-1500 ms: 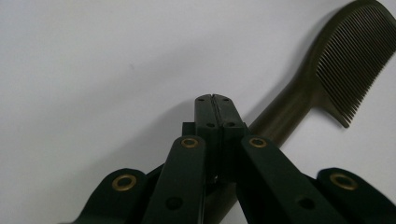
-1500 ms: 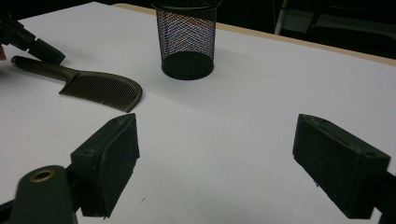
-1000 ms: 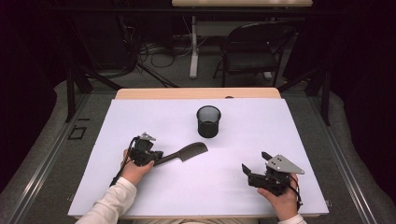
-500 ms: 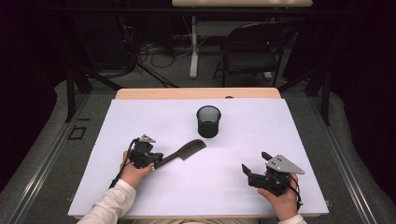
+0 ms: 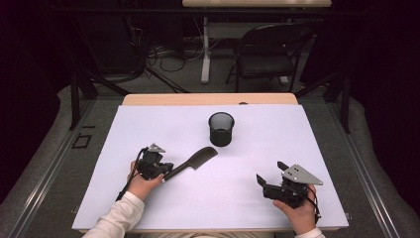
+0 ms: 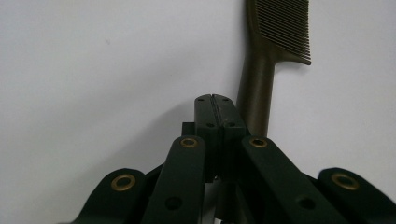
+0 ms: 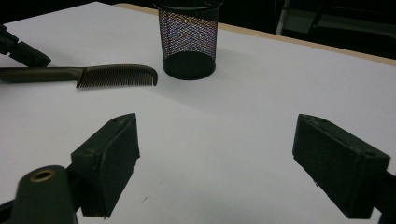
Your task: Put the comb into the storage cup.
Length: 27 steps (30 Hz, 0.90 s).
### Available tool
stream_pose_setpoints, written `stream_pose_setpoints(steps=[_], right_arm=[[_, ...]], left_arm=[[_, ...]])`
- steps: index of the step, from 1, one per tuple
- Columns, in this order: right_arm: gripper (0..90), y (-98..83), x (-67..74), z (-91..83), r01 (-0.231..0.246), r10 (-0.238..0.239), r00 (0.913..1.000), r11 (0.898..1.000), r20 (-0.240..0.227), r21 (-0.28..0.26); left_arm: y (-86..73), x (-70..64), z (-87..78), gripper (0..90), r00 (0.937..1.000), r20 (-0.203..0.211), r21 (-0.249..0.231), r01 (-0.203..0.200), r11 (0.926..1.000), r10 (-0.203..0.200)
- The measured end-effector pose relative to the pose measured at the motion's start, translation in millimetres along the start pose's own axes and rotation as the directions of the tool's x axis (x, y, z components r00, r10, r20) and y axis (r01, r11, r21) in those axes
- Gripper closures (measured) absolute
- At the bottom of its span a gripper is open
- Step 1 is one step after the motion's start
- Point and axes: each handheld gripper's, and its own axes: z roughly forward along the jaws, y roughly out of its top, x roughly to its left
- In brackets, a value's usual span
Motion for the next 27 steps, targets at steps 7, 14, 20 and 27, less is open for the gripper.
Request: stream_pose_setpoints(steps=[7, 14, 20, 27], right_arm=[[14.4, -0.1, -0.1, 0.2, 0.001, -0.001, 1.0000, 1.000, 0.000, 0.002], [14.4, -0.3, 0.0, 0.6, 0.004, -0.004, 1.0000, 1.000, -0.002, 0.001], [14.4, -0.3, 0.5, 0.8, 0.006, -0.006, 1.0000, 1.000, -0.004, 0.000], [14.4, -0.4, 0.4, 1.0, 0.008, -0.008, 1.0000, 1.000, -0.006, 0.003]], left_arm=[[0.1, 0.5, -2.6, 85.9, 1.0000, -0.002, -0.015, 0.005, 0.9999, -0.005], [0.6, 0.6, -6.9, 78.9, 1.0000, -0.003, -0.044, 0.002, 0.9990, -0.002], [1.0, 0.5, -11.2, 73.5, 1.0000, 0.002, -0.061, -0.003, 0.9981, 0.004], [1.1, 0.2, -13.6, 63.4, 1.0000, 0.006, -0.079, -0.001, 0.9968, 0.002]])
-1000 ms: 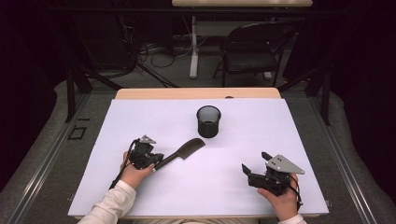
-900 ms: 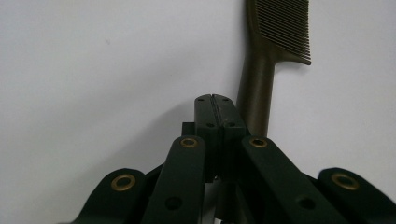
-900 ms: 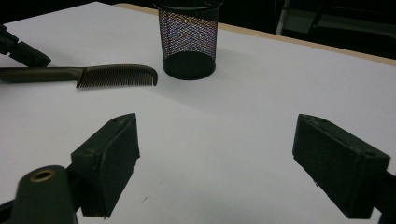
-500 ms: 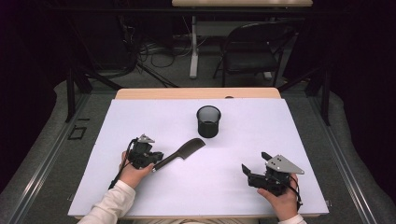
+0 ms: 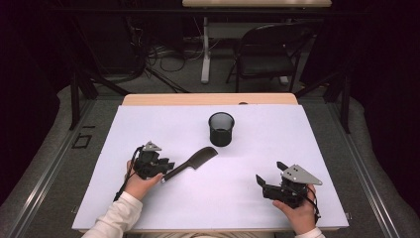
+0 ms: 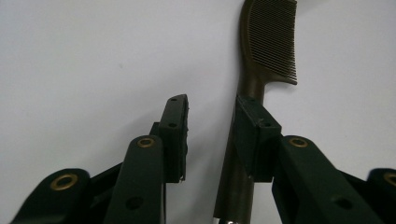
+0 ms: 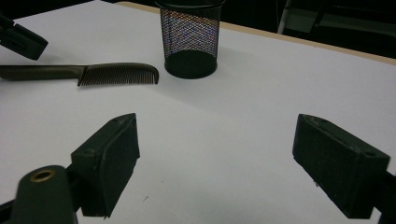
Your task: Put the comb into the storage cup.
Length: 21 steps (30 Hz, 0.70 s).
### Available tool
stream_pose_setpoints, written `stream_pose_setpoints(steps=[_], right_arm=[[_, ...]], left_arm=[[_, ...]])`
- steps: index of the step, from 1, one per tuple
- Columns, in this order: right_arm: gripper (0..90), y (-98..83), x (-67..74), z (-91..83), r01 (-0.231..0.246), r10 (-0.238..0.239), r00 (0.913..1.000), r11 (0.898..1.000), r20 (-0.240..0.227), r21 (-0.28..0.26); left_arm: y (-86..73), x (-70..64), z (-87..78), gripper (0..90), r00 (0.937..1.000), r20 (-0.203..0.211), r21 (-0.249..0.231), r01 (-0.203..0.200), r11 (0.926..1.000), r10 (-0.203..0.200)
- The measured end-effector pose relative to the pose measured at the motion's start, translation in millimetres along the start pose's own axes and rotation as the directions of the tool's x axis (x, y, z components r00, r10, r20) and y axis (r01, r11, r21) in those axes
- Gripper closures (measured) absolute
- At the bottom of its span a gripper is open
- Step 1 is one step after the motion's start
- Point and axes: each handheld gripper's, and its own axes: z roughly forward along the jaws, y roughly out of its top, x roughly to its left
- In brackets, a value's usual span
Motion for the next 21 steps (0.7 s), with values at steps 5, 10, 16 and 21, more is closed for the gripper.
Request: stream_pose_setpoints(steps=[5, 10, 16, 21], right_arm=[[14.4, -0.1, 0.0, 0.3, 0.002, -0.002, 1.0000, 1.000, 0.000, -0.002], [14.4, -0.1, 0.5, 0.4, 0.000, 0.000, 1.0000, 1.000, -0.002, -0.001], [14.4, -0.1, 0.7, 0.5, 0.002, -0.002, 1.0000, 1.000, -0.003, 0.006], [14.4, -0.2, 0.8, 0.6, 0.003, -0.003, 1.0000, 1.000, -0.004, 0.007]], left_arm=[[0.0, -0.7, -1.3, 56.2, 1.0000, 0.001, -0.014, -0.004, 0.9999, 0.004], [0.2, -1.0, -3.5, 50.0, 0.9999, 0.012, -0.029, -0.002, 0.9996, 0.003], [0.9, -2.7, -7.1, 45.4, 0.9999, 0.009, -0.034, -0.010, 0.9994, 0.010], [1.5, -4.4, -9.9, 40.3, 0.9998, 0.001, -0.038, -0.021, 0.9991, 0.021]])
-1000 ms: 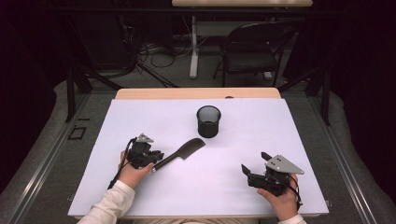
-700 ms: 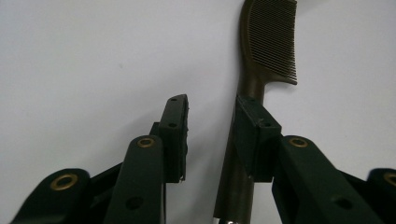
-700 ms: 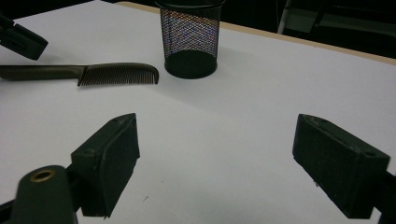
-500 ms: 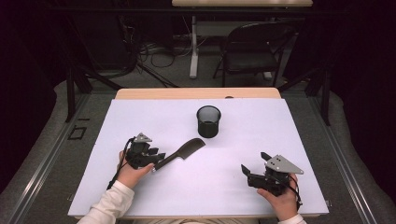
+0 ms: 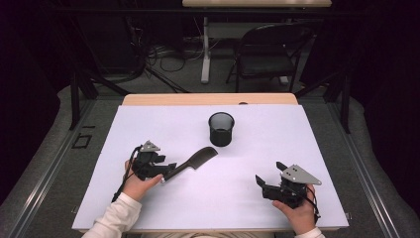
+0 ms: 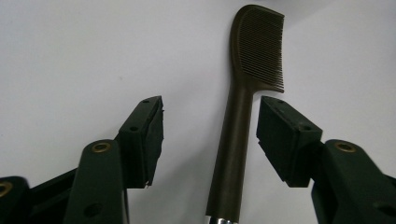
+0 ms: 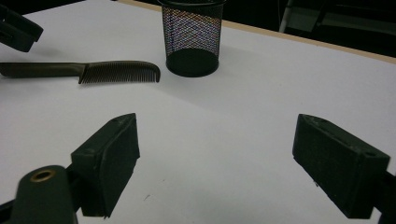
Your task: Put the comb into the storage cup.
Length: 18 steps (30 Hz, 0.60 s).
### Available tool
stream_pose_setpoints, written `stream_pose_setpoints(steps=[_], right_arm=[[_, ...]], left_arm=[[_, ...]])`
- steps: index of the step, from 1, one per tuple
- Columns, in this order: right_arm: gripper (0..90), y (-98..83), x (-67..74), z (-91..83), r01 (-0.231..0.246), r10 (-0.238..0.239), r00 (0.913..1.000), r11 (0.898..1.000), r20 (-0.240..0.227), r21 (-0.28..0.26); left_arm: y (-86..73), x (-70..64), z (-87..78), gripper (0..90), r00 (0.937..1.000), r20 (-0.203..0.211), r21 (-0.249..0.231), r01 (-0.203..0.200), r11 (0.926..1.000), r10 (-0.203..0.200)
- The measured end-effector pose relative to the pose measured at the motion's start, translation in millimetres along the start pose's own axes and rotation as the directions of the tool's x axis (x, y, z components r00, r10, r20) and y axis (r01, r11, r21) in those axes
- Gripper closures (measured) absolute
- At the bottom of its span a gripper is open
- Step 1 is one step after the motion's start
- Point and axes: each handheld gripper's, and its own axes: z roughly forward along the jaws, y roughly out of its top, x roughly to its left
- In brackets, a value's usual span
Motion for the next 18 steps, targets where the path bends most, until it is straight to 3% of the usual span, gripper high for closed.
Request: stream_pose_setpoints(steps=[7, 18], right_arm=[[14.4, 0.0, 0.5, 0.7, 0.003, -0.003, 1.0000, 1.000, -0.004, 0.003], [14.4, -0.5, 0.8, 1.8, -0.001, 0.001, 1.0000, 1.000, -0.002, 0.009]], left_arm=[[0.8, -2.1, -4.3, 38.4, 0.9998, 0.020, 0.002, -0.003, 1.0000, 0.003], [10.9, -0.1, -8.2, 37.8, 0.9996, 0.029, 0.061, -0.002, 0.9982, 0.000]])
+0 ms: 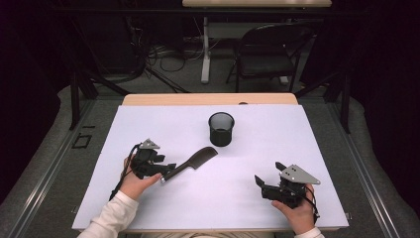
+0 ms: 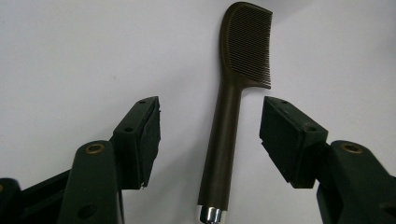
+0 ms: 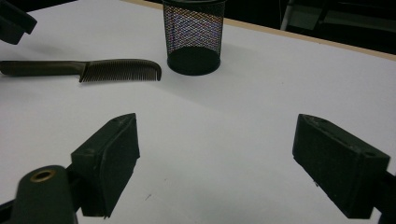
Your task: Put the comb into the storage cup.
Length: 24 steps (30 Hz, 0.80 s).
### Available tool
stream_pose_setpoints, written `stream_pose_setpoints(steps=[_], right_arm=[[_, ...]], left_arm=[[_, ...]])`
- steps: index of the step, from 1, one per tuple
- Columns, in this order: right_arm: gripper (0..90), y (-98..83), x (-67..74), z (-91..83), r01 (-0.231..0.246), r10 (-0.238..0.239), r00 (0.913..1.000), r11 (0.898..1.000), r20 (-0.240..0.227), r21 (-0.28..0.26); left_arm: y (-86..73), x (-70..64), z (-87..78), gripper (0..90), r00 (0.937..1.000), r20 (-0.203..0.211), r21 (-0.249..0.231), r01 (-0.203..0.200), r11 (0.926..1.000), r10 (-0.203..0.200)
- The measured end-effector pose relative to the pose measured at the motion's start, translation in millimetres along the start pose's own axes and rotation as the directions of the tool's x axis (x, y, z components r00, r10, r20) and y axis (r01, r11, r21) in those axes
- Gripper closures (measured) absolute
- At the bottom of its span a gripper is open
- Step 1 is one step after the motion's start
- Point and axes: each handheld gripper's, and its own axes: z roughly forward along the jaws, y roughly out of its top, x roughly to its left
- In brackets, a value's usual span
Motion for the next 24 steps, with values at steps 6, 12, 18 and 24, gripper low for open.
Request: stream_pose_setpoints(steps=[6, 12, 18, 24], right_arm=[[14.4, -0.2, 0.2, 0.7, 0.000, 0.000, 1.0000, 1.000, -0.001, 0.001], [14.4, -0.5, 0.3, 1.1, 0.000, 0.000, 1.0000, 1.000, -0.001, 0.002], [14.4, -0.5, 0.3, 1.1, 0.001, -0.001, 1.0000, 1.000, -0.003, 0.007], [14.4, -0.6, 0.5, 1.2, 0.000, 0.000, 1.0000, 1.000, -0.005, 0.008]], left_arm=[[5.7, 3.0, 0.2, 27.5, 0.9999, 0.008, 0.083, 0.010, 0.9965, -0.011], [11.1, -0.4, -0.7, 24.7, 1.0000, 0.002, 0.115, -0.009, 0.9933, 0.008], [18.8, -5.6, -1.4, 16.4, 0.9992, -0.004, 0.138, -0.039, 0.9897, 0.040], [23.8, -8.7, 0.4, 13.0, 0.9973, -0.011, 0.172, -0.069, 0.9827, 0.072]])
